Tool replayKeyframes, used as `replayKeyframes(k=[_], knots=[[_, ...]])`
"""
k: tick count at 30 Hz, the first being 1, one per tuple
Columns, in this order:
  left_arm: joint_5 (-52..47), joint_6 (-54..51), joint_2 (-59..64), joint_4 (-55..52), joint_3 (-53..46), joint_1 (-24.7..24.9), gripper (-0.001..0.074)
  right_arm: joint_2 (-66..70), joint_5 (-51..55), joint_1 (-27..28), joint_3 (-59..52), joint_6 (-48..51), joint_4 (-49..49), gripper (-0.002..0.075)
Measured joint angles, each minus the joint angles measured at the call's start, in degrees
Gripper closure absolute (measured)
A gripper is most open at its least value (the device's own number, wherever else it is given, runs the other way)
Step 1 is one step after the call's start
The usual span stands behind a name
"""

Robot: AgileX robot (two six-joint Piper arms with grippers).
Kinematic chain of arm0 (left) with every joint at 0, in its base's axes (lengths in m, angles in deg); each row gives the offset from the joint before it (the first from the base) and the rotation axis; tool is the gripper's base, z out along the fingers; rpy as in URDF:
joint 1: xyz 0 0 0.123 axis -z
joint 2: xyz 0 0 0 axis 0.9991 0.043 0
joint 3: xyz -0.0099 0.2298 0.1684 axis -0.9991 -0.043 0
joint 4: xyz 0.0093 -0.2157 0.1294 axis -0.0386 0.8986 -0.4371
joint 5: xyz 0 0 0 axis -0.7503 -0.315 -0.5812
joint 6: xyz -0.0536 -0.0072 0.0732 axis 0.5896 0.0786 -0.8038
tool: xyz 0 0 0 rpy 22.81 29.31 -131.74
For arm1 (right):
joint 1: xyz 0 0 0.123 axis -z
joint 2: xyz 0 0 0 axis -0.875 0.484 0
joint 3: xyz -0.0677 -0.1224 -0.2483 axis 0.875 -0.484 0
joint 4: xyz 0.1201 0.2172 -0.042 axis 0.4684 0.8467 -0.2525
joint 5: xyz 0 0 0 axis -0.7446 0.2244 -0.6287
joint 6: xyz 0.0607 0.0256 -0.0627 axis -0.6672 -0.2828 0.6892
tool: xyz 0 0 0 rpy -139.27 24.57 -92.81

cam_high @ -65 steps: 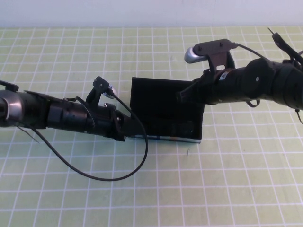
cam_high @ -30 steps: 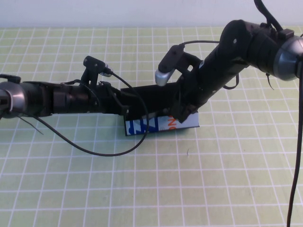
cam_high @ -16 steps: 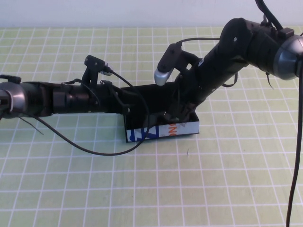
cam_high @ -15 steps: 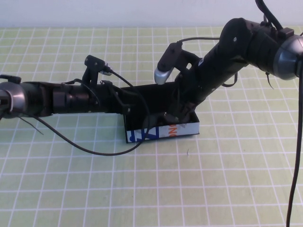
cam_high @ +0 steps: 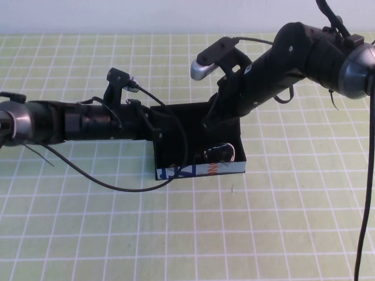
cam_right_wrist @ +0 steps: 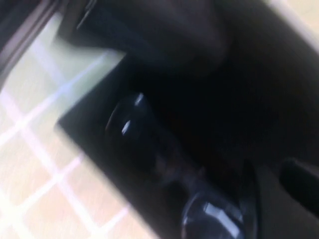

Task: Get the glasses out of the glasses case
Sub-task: Pick up the glasses from the glasses case

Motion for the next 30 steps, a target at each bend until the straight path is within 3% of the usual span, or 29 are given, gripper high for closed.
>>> replayKeyframes(k=[12,30], knots=[[-5.7,10.6,0.0,-18.2,0.1,0.0,0.0739,1.6,-5.6,0.0,0.0,-4.4,0.3,0.0708],[-6.5,14.6,-0.2,-22.9,0.2,0.0,0.0739,6.6,-12.3,0.0,0.0,-9.3,2.4,0.0711]])
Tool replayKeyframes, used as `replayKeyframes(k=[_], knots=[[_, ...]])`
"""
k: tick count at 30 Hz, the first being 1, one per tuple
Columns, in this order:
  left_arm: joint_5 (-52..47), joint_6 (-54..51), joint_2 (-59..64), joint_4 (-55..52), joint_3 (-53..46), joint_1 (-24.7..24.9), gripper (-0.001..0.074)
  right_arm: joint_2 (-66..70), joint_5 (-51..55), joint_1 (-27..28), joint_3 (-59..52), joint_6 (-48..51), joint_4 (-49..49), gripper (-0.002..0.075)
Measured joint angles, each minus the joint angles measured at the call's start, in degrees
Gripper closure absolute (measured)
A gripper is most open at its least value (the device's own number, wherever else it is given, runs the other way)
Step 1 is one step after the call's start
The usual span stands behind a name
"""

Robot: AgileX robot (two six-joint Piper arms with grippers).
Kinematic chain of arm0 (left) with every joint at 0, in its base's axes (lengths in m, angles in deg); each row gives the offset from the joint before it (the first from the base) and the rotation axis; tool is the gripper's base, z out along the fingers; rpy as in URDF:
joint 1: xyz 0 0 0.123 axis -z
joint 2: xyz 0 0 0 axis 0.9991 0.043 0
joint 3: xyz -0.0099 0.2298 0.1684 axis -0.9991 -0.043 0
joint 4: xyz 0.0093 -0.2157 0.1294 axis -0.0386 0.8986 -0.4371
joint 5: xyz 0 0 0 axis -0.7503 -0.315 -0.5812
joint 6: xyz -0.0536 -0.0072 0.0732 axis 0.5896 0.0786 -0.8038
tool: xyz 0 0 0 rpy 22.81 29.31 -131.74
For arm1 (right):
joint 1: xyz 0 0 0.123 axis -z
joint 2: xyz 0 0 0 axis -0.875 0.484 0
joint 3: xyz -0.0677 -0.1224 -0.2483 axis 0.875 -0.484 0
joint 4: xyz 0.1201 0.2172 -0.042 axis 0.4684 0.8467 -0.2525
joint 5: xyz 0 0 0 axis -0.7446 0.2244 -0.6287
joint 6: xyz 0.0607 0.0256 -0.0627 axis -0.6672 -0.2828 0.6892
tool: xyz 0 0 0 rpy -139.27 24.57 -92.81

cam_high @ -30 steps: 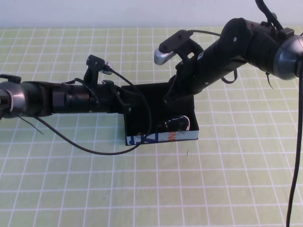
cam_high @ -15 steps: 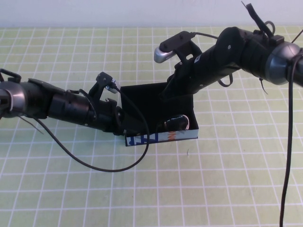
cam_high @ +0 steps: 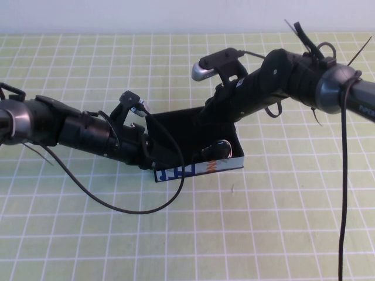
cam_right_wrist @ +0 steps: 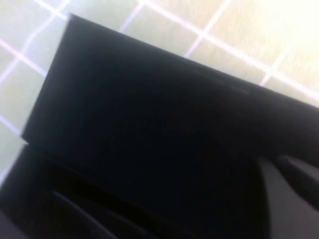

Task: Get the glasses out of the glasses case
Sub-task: Pick up the glasses from the glasses case

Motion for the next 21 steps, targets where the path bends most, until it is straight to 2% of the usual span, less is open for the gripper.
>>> replayKeyframes(k=[15,21], knots=[[-0.1,0.1,-0.1,-0.3,0.0,0.0,0.0739,2.3,1.2,0.0,0.7,-1.2,0.0,0.0711],[-0.5,0.1,-0.1,-0.7,0.0,0.0,0.0739,2.4,8.5,0.2,5.4,-1.2,-0.4,0.0711]])
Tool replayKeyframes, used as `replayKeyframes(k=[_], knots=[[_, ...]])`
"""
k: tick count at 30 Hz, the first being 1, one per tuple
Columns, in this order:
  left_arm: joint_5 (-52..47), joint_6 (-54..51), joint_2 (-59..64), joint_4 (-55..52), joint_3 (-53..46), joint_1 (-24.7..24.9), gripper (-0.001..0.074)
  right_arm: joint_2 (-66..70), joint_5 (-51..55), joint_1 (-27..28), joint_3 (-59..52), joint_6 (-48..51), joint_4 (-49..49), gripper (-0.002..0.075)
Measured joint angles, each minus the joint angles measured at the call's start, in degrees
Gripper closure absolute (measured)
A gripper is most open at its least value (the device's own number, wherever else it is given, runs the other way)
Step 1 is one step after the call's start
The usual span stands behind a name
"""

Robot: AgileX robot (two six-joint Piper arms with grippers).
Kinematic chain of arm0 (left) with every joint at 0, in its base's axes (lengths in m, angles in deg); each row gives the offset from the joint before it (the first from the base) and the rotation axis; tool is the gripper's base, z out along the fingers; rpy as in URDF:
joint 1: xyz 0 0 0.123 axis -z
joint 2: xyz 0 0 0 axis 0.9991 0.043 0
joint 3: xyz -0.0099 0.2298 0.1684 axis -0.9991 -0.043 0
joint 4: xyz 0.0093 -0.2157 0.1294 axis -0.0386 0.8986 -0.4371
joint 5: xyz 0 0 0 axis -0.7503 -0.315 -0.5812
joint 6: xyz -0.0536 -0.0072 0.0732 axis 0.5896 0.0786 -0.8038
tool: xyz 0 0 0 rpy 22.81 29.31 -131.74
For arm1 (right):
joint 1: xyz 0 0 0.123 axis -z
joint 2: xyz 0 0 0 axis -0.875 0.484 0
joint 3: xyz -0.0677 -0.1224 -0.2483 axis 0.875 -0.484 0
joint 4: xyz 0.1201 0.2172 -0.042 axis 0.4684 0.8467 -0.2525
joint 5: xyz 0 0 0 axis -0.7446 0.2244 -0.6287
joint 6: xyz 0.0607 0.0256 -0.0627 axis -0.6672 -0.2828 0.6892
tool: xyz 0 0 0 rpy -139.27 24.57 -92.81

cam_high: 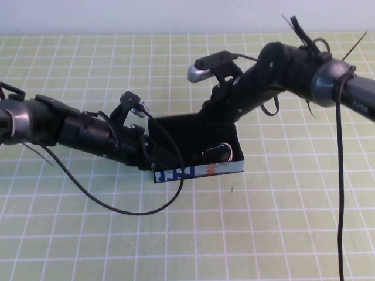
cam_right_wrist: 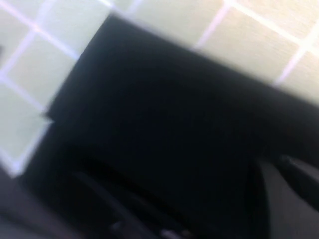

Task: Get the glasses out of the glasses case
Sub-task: Pick up the glasses from the glasses case

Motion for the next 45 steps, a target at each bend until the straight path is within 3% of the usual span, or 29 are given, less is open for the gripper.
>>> replayKeyframes(k=[6,11,16,20,27,37,45], knots=[[0.0,0.0,-0.6,-0.6,0.0,0.0,0.0739,0.0,11.8,0.0,7.5,4.0,-0.6,0.0711],[0.1,0.0,-1.7,-1.5,0.0,0.0,0.0739,0.0,22.5,0.0,11.0,15.6,-0.7,0.0705],[-0.2,0.0,-3.4,-1.4,0.0,0.0,0.0739,0.0,27.9,-0.3,11.2,22.4,-1.2,0.0633],[0.5,0.0,-4.2,-0.5,0.0,0.0,0.0739,0.0,28.4,-2.1,11.2,26.6,-4.5,0.0551],[4.2,1.5,-4.1,1.7,0.0,0.0,0.0739,0.1,28.5,-7.2,11.2,31.4,-11.7,0.0529],[6.9,7.1,-4.1,4.7,0.0,-5.2,0.0739,0.5,23.5,-7.3,11.2,36.7,-13.3,0.0453],[6.0,7.5,-4.1,4.8,0.0,-5.8,0.0739,0.8,22.8,-7.3,11.2,40.0,-13.6,0.0414]])
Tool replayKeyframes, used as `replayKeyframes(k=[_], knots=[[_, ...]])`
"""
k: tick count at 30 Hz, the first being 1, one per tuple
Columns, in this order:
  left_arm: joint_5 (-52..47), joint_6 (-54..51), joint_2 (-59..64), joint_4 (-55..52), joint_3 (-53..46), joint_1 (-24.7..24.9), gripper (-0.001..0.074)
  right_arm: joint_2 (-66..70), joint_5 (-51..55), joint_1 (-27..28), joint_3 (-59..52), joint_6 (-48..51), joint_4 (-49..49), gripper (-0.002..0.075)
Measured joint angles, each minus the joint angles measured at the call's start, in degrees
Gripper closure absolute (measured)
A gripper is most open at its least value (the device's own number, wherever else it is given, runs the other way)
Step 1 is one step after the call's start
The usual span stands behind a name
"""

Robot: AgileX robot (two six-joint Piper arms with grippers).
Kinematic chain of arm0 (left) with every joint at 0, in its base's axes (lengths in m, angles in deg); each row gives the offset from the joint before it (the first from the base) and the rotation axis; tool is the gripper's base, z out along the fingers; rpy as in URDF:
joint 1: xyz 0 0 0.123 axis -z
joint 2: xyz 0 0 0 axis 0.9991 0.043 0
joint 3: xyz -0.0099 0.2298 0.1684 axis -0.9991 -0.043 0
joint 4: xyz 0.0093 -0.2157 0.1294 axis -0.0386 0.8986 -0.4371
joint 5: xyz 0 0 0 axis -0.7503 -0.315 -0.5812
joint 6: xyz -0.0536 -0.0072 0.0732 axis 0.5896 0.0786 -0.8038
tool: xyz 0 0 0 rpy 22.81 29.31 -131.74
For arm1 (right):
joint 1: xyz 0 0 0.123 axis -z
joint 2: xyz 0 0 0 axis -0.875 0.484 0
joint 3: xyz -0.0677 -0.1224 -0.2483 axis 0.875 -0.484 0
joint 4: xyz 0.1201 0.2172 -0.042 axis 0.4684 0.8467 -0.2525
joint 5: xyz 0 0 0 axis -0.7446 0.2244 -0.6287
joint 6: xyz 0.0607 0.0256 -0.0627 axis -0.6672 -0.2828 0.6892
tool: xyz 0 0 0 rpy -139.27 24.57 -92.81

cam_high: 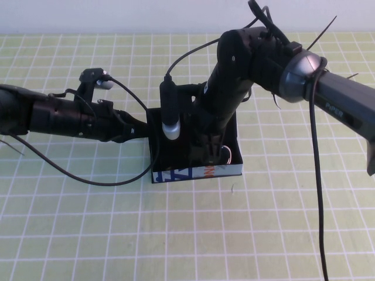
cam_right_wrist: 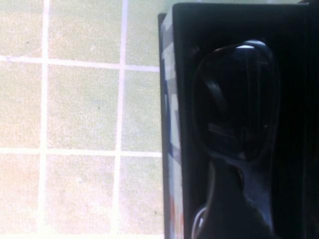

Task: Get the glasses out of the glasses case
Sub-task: Pick up the glasses from the glasses case

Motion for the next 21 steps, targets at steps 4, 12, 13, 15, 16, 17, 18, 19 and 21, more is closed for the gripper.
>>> replayKeyframes(k=[4,12,13,15,16,17,18,19,21], knots=[[-0.1,0.1,0.0,0.0,0.0,-0.1,0.0739,0.0,0.0,0.0,0.0,0.3,-0.1,0.0413],[-0.3,0.1,0.0,0.0,0.0,-0.1,0.0739,1.1,1.1,0.0,0.0,0.3,-0.1,0.0412],[-0.3,0.1,0.0,0.0,0.0,-0.1,0.0739,1.6,1.1,0.0,0.0,0.3,-0.1,0.0412],[-0.5,0.1,0.0,0.1,0.0,-0.1,0.0739,1.9,1.1,0.0,0.1,0.3,0.1,0.0412],[-0.6,0.1,0.0,0.1,0.0,-0.1,0.0739,2.0,0.7,0.0,0.1,0.1,-0.1,0.0412],[-0.8,0.1,0.0,0.1,0.0,-0.1,0.0739,2.2,0.2,0.0,0.1,-0.2,-0.4,0.0412],[-0.8,0.1,0.0,0.1,0.0,-0.1,0.0739,2.6,-0.2,0.0,0.1,-0.5,-0.6,0.0412],[-0.9,0.1,0.0,0.1,0.0,-0.1,0.0739,2.7,-0.5,0.0,0.1,-0.6,-0.7,0.0412],[-1.0,0.1,0.0,0.1,0.0,-0.1,0.0739,3.1,-0.9,0.0,0.1,-0.7,-1.1,0.0412]])
